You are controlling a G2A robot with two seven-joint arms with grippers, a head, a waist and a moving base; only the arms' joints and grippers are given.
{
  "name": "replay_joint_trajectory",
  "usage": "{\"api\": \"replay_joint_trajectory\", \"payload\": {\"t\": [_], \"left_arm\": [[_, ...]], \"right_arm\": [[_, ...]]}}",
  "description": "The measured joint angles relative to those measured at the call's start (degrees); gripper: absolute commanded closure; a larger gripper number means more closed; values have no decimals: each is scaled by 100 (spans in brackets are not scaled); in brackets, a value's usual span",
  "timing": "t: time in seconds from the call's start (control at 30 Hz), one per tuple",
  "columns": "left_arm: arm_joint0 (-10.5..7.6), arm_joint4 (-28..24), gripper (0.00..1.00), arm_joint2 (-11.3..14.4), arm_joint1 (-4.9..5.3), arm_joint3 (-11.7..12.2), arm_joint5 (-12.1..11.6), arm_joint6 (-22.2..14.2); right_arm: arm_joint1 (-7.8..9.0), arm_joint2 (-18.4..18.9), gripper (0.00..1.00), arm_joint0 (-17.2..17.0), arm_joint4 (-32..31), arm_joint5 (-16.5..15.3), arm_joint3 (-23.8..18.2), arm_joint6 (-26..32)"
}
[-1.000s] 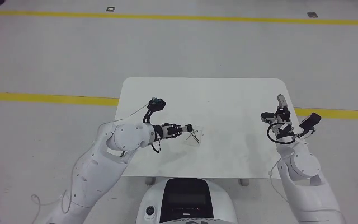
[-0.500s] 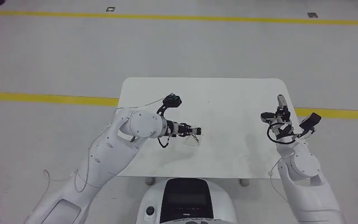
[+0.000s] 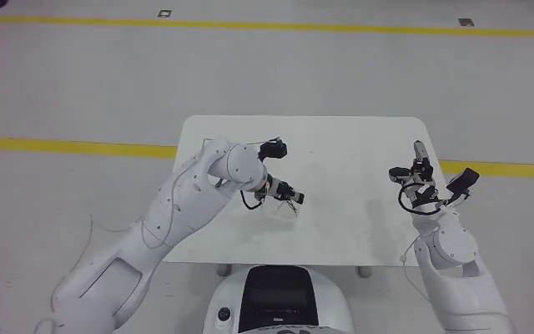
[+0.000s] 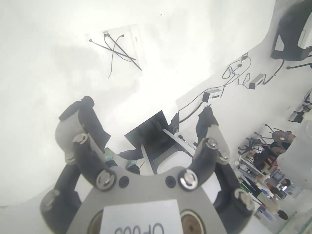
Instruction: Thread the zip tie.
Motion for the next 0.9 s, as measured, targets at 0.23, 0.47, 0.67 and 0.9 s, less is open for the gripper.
{"api": "replay_joint_trajectory", "payload": {"t": [0.23, 0.47, 0.67, 0.9], "left_arm": [[0, 8, 0, 6, 0, -1, 0, -6], [-329, 301, 0, 314, -92, 203, -2, -290], [-1013, 7, 0, 1018, -464, 1149, 0, -364], [-1369, -678, 0, 1432, -749, 1930, 0, -362]], "right_arm": [[0, 0, 0, 0, 0, 0, 0, 0], [0, 0, 0, 0, 0, 0, 0, 0], [0, 0, 0, 0, 0, 0, 0, 0], [0, 0, 0, 0, 0, 0, 0, 0]]}}
